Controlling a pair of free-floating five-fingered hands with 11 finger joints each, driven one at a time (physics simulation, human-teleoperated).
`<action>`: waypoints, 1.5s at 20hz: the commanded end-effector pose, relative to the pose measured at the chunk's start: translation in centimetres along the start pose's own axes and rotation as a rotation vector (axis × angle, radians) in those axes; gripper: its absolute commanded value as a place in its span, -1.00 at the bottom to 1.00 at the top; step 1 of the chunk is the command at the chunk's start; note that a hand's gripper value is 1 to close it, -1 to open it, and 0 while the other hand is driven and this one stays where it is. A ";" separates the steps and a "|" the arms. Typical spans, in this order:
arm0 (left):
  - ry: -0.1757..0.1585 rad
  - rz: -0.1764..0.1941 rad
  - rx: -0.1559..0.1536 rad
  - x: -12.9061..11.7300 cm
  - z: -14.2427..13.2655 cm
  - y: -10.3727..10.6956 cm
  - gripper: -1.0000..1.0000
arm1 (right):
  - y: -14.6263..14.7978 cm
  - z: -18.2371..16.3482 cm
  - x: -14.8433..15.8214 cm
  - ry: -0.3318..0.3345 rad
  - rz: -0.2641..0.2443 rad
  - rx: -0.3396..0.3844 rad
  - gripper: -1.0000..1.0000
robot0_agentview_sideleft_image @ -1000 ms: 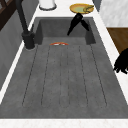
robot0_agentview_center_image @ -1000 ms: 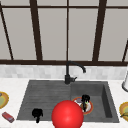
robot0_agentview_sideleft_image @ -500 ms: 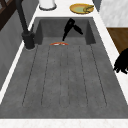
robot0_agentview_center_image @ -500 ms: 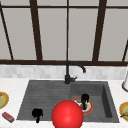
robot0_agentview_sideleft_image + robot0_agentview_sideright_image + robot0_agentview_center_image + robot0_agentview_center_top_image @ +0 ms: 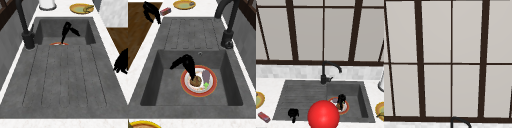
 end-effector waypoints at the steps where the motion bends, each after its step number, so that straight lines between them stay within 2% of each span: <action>1: 0.000 0.000 0.000 0.0 0.0 0.0 0.00 | 0.6 -1.3 -0.1 0.000 0.000 0.002 -1.00; 5: 0.000 0.000 0.000 0.0 0.0 0.0 0.00 | 1.5 -3.2 0.2 0.039 0.018 -0.014 -1.00; 9: 0.000 0.000 0.000 0.0 0.0 0.0 0.00 | 1.9 -3.2 0.1 0.020 0.000 -0.052 -1.00; 12: 0.000 0.000 0.000 0.0 0.0 0.0 0.00 | 2.7 -1.2 -0.8 0.012 -0.008 -0.204 -1.00; 17: 0.000 0.000 0.000 0.0 0.0 0.0 0.00 | 3.8 -0.6 -0.8 0.005 -0.040 -0.315 -1.00; 19: 0.000 0.000 0.000 0.0 0.0 0.0 0.00 | 3.6 -1.3 -0.8 0.003 -0.056 -0.270 -1.00; 24: 0.000 0.000 0.000 0.0 0.0 0.0 0.00 | 1.7 -5.1 -0.8 0.018 -0.045 -0.178 -1.00; 25: 0.000 0.000 0.000 0.0 0.0 0.0 0.00 | 1.4 -5.5 -0.8 0.002 -0.049 -0.179 -1.00; 30: 0.000 0.000 0.000 0.0 0.0 0.0 0.00 | -0.2 -6.8 -1.8 -0.028 -0.052 -0.297 -1.00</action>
